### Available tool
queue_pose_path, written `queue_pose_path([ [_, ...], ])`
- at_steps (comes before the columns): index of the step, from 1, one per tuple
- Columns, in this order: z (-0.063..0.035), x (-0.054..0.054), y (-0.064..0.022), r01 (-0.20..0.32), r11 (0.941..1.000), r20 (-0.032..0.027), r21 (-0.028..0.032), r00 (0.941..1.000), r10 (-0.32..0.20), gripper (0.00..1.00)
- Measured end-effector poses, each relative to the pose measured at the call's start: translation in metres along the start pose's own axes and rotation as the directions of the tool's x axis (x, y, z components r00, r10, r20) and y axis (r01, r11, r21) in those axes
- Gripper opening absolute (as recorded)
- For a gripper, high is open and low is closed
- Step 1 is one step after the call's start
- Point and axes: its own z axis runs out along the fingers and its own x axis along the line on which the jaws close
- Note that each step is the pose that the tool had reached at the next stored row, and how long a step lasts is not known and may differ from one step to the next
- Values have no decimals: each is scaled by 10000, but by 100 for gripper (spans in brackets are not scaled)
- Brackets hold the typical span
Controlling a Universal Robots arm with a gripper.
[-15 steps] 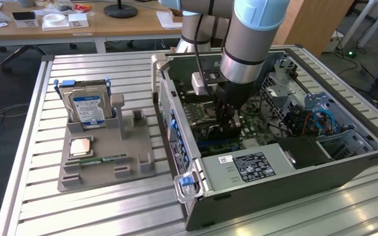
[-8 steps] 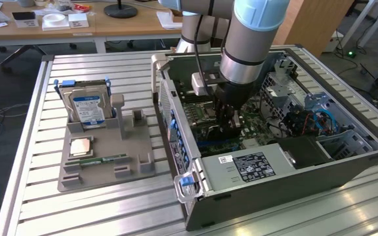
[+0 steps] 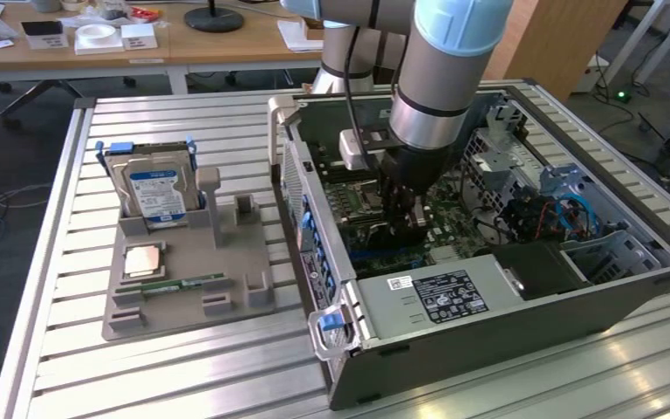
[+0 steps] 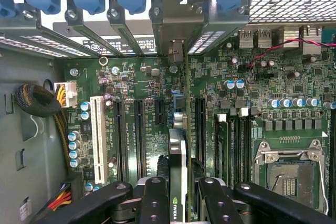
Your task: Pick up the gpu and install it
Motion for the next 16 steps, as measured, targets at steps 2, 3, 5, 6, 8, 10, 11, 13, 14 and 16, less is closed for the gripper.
queue_pose_path([
  [2,6,0,2,0,10000,-1,0,10000,0,27],
  [3,6,1,2,1,10000,-2,-1,10000,-1,27],
  [5,6,1,4,0,10000,-2,-1,10000,0,27],
  [6,7,1,4,0,10000,0,0,10000,0,27],
  [8,7,0,5,0,10000,1,0,10000,0,27],
  [10,7,1,5,0,10000,0,0,10000,0,27],
  [11,7,0,5,0,10000,1,0,10000,0,27],
  [13,7,1,5,0,10000,0,0,10000,0,27],
  [14,7,1,5,0,10000,0,0,10000,0,27],
  [16,7,0,5,0,10000,1,0,10000,0,27],
])
